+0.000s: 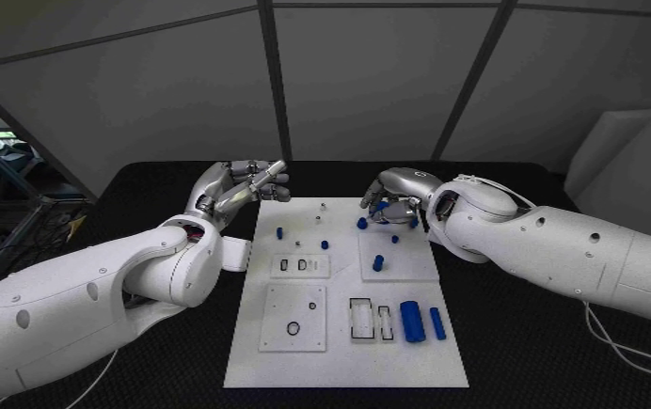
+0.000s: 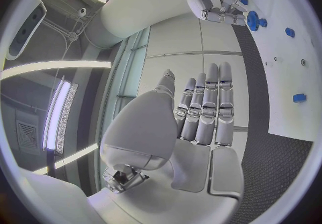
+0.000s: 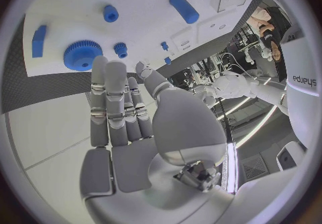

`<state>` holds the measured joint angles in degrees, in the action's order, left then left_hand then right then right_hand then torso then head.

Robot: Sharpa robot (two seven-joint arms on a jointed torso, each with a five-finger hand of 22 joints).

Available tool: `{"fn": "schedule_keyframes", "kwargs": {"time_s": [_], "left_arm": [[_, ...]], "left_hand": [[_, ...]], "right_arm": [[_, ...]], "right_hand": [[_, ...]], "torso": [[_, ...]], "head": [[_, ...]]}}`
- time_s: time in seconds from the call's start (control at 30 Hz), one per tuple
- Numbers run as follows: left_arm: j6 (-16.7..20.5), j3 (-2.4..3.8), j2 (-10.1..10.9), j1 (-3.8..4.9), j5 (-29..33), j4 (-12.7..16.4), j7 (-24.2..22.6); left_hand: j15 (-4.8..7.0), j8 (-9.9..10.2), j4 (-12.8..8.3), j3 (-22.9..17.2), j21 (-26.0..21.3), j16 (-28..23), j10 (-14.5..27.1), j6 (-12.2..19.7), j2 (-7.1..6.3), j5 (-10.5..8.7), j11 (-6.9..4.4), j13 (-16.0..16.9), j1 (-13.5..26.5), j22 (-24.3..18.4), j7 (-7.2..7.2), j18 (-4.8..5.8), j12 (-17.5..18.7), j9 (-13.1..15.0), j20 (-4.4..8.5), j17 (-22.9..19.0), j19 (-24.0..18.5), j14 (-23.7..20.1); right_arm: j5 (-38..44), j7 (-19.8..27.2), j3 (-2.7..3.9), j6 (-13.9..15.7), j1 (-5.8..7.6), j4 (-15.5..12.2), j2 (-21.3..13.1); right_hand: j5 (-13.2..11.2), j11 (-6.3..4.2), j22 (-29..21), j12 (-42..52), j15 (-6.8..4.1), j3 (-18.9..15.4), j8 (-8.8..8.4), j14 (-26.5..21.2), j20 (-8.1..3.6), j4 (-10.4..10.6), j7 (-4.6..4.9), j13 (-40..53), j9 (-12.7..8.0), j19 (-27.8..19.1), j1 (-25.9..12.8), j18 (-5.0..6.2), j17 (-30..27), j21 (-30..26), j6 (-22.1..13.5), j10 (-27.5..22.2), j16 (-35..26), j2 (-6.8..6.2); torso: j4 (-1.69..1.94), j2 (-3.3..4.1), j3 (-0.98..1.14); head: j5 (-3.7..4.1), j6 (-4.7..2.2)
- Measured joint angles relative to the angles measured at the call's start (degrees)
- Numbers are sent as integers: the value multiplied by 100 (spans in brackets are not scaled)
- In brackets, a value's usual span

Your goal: Assemble the parts on the task board

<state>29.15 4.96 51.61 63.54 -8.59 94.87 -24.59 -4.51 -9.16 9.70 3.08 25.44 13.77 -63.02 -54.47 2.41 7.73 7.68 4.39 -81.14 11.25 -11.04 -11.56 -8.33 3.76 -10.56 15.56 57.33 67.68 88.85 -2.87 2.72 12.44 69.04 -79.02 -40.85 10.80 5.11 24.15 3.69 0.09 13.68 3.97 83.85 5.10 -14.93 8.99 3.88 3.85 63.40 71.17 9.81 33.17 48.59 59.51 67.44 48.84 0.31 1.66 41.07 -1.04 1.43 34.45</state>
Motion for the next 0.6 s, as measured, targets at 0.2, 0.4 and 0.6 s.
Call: {"fn": "schedule_keyframes", "kwargs": {"time_s": [0.2, 0.4, 0.6], "left_arm": [[-38, 1, 6, 0, -8, 42, 34], [-57, 1, 12, 0, -13, 52, 57], [-72, 2, 21, 0, -17, 71, 73]], "left_hand": [[0, 29, 0, 0, 0, -27, 0, 0, 0, 0, 0, -9, 0, 0, 0, 371, 44, 0, -1, 27, 0, 0], [0, 86, 0, 0, 0, -67, 25, 33, -24, 0, 24, -16, 25, -1, -33, -2, 91, 0, 0, 60, 0, 0], [-20, 114, 23, 27, 0, -107, 46, 33, -41, -35, 45, -15, 41, 5, -33, 6, 134, 1, 0, 104, 0, 20]], "right_arm": [[327, -170, 0, -126, 1, 14, 70], [496, -269, 0, -191, 2, 60, 133], [649, -384, 1, -251, 3, 133, 219]], "right_hand": [[0, 13, 364, 0, 0, 93, 0, 0, 32, 49, -1, 7, 0, -32, -31, 0, 596, 335, -43, -12, 577, -31], [0, 21, 622, 0, 0, 154, 0, 0, 42, 81, -20, 20, 1, 22, -53, 0, 891, 551, -61, -21, 854, -53], [25, -1, 938, 29, 0, 226, 0, -1, 27, 119, -20, 32, 1, 139, -53, 0, 1222, 796, -61, 2, 1150, -53]], "torso": [[15, 66, -8], [19, 87, -9], [23, 107, -8]], "head": [[20, -9], [21, 9], [4, 13]]}}
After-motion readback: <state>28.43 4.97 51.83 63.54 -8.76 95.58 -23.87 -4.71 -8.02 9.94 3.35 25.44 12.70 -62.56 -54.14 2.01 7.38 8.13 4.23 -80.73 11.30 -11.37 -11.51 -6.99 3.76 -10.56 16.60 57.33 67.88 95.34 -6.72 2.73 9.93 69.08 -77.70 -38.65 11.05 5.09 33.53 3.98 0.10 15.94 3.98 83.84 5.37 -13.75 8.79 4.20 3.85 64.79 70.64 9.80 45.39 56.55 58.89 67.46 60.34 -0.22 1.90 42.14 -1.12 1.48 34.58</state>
